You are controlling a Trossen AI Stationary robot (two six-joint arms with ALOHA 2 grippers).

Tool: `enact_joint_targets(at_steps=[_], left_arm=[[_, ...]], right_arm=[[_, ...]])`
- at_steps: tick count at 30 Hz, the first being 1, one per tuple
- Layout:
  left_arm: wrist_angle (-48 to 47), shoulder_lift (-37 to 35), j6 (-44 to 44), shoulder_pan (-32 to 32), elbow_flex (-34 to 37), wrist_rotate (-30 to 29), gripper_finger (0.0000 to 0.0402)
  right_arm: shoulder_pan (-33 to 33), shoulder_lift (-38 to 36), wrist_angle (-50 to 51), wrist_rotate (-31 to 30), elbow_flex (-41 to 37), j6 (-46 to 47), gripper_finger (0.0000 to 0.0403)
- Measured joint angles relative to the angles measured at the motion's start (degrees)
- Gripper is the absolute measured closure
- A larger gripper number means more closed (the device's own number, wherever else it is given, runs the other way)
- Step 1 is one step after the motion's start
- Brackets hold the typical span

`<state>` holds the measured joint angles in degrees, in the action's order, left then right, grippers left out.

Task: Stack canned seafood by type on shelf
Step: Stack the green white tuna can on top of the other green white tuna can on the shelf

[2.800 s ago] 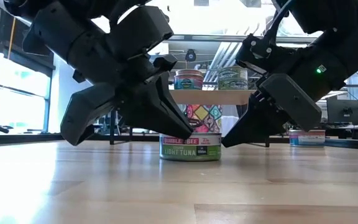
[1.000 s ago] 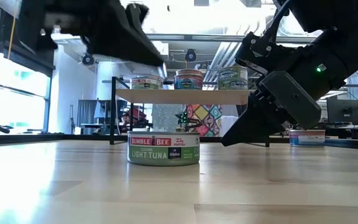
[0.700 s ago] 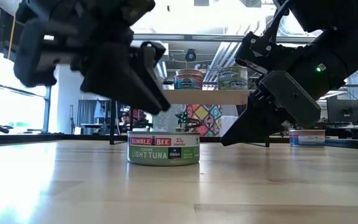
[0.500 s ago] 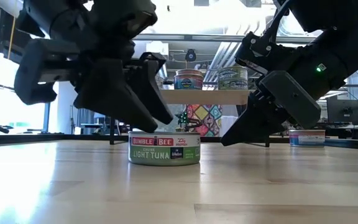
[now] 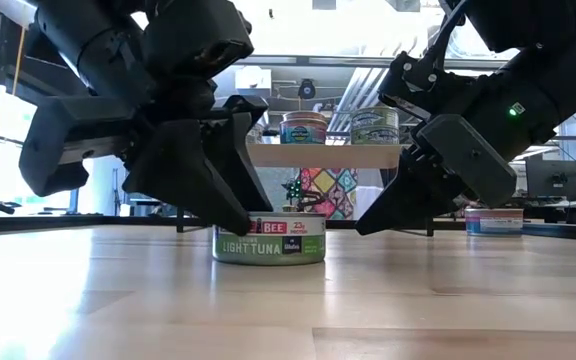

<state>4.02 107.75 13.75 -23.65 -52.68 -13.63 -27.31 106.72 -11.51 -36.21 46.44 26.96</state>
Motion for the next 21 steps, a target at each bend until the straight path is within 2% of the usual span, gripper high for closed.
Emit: enact_joint_targets(at_steps=[7, 13, 21], left_arm=[[2.07, 3.04, 2.93, -0.03, -0.27, -0.69, 0.0344], [2.72, 3.25, 2.85, -1.09, -0.27, -4.82, 0.0393], [-0.42, 0.43, 2.13, -4.69, 0.30, -12.67, 0.0401]], right_arm=[[0.00, 0.00, -0.04, 0.00, 0.00, -0.21, 0.0402], [0.00, 0.00, 0.00, -0.02, 0.00, -0.43, 0.0402], [0.00, 0.00, -0.31, -0.01, 0.00, -0.27, 0.0402]])
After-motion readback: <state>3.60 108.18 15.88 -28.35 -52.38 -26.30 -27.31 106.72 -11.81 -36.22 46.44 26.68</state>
